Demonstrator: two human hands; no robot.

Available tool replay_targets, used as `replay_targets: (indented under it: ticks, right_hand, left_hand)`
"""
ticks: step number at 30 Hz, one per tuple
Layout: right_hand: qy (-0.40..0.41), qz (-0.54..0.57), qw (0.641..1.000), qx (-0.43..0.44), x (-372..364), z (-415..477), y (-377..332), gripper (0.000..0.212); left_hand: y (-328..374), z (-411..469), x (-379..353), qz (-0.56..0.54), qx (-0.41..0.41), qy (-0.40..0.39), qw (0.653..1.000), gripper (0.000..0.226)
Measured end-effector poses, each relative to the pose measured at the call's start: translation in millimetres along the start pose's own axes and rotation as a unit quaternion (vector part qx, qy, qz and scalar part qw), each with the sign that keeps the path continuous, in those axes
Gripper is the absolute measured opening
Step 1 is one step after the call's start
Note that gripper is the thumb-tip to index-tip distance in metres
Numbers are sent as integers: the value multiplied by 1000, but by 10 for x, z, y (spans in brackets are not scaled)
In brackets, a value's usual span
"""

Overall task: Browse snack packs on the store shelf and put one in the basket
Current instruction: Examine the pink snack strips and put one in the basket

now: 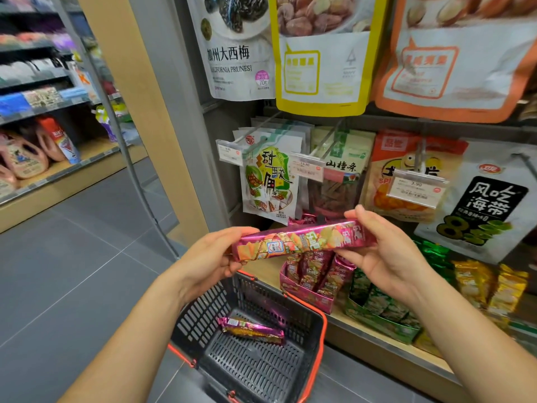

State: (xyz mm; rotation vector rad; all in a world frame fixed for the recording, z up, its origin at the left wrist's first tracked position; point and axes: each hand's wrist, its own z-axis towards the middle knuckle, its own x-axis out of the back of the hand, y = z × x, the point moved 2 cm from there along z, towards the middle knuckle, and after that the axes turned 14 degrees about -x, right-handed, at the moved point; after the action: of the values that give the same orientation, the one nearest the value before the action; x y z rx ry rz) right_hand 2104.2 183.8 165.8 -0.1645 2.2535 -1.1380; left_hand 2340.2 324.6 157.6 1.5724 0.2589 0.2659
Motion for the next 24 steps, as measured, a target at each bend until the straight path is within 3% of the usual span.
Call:
replay_targets:
  ticks: [8,15,18,22,24]
  right_hand:
    - [12,-107,993,-55,23,12,62,20]
    - [-9,-92,996,-17,62,-10,-3,27]
    - [16,-151,988,-7,87,-19,-19,37]
    - [97,-341,932,78,98,-62,-50,43]
    - [125,-405,896,131,80,-104,-74,45]
  left_hand:
    - [-8,62,74,-77,-48,94,991,33]
    - [-28,132,66,-141,-65,159,975,29]
    - [-7,157,47,-143,-87,188,968,27]
    - [-28,195,33,-120,-88,221,964,25]
    - [-62,215,9,-36,-78,219,972,29]
